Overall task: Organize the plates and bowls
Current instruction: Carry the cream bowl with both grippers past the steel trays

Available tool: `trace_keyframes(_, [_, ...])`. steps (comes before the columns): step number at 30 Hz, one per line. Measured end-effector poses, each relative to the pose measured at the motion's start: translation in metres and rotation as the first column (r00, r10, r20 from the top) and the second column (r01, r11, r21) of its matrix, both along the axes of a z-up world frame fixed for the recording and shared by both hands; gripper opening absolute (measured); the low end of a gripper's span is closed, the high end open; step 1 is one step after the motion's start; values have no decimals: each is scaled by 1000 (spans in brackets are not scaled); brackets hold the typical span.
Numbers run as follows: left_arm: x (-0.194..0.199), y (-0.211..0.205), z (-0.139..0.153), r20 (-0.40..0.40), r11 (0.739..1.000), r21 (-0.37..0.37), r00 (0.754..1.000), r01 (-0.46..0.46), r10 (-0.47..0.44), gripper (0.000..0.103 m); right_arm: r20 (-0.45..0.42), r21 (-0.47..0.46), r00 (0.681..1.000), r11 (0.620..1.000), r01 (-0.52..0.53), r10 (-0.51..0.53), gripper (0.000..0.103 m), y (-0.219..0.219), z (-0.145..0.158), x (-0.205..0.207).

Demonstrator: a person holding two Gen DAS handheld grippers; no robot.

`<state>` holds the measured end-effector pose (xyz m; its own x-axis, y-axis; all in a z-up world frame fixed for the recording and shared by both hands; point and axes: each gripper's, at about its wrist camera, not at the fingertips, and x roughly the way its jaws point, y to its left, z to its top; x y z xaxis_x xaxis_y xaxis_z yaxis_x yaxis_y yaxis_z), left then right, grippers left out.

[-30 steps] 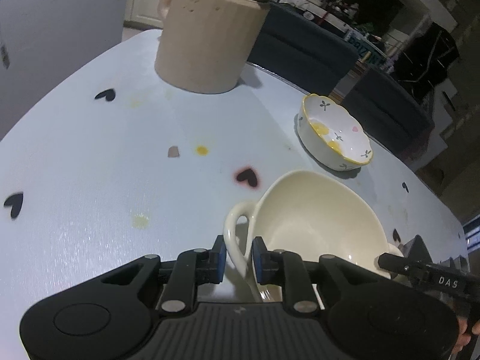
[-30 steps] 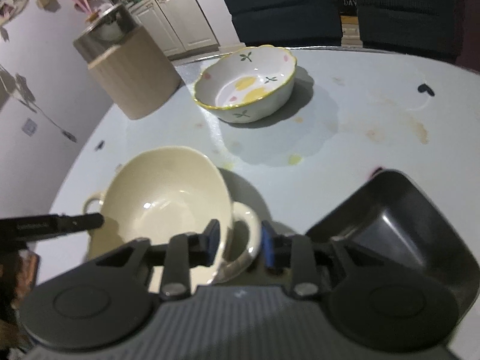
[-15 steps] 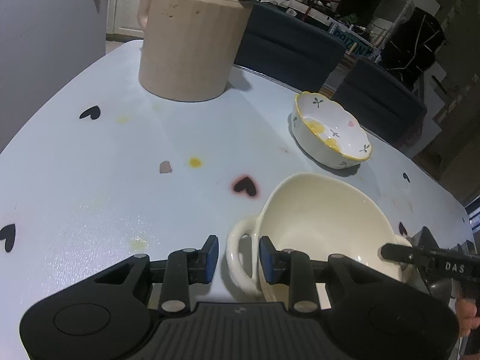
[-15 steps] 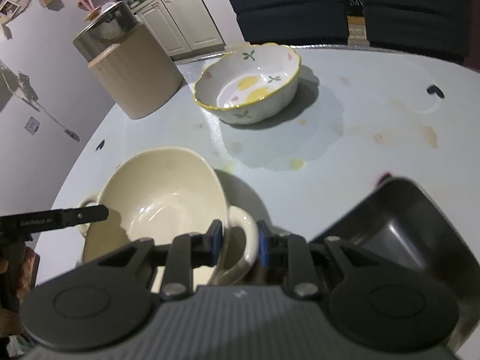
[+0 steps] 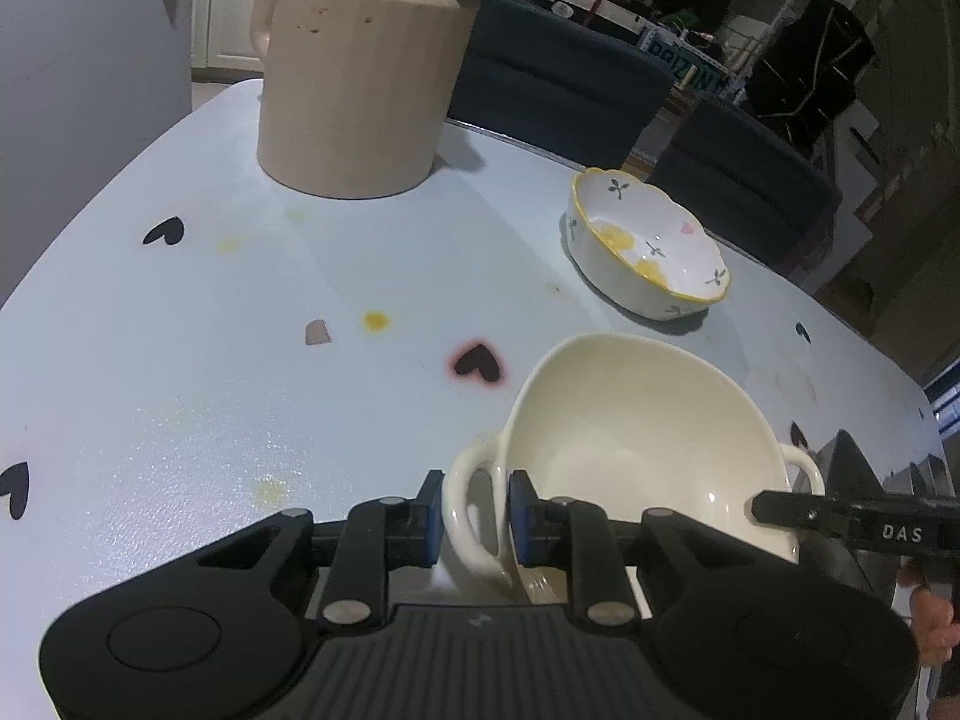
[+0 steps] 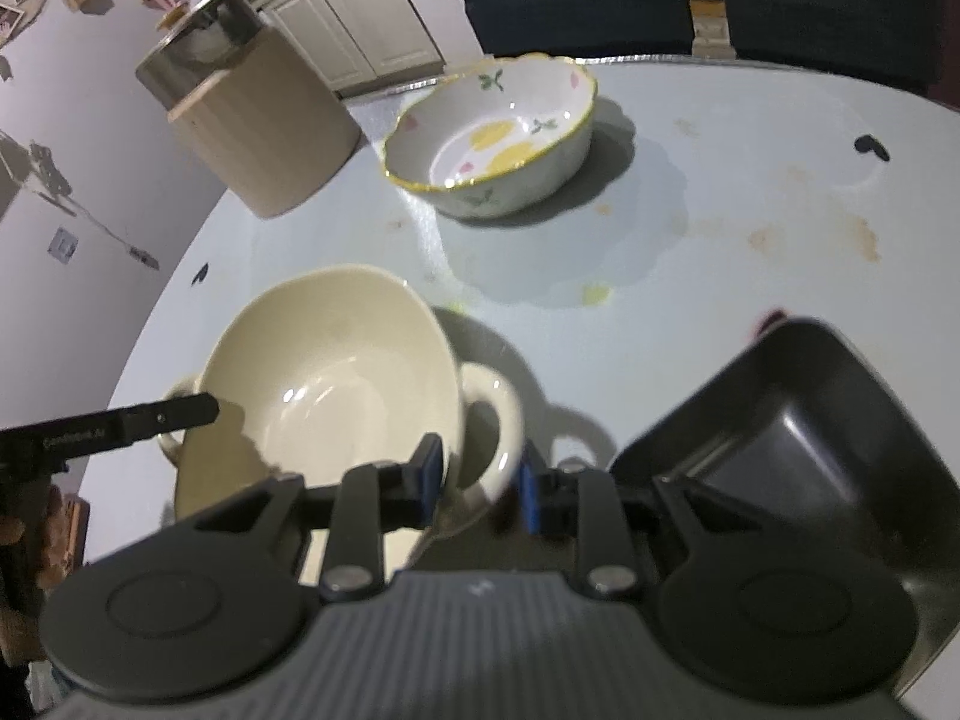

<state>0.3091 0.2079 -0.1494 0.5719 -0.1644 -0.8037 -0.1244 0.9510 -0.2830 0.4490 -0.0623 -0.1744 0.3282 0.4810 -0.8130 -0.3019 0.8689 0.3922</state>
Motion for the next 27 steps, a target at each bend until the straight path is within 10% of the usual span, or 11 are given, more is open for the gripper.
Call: trace_keyframes(27, [8, -10, -9, -24, 999, 45, 1000, 14, -13, 27, 27, -7, 999, 999, 42, -42, 31, 4, 3, 7])
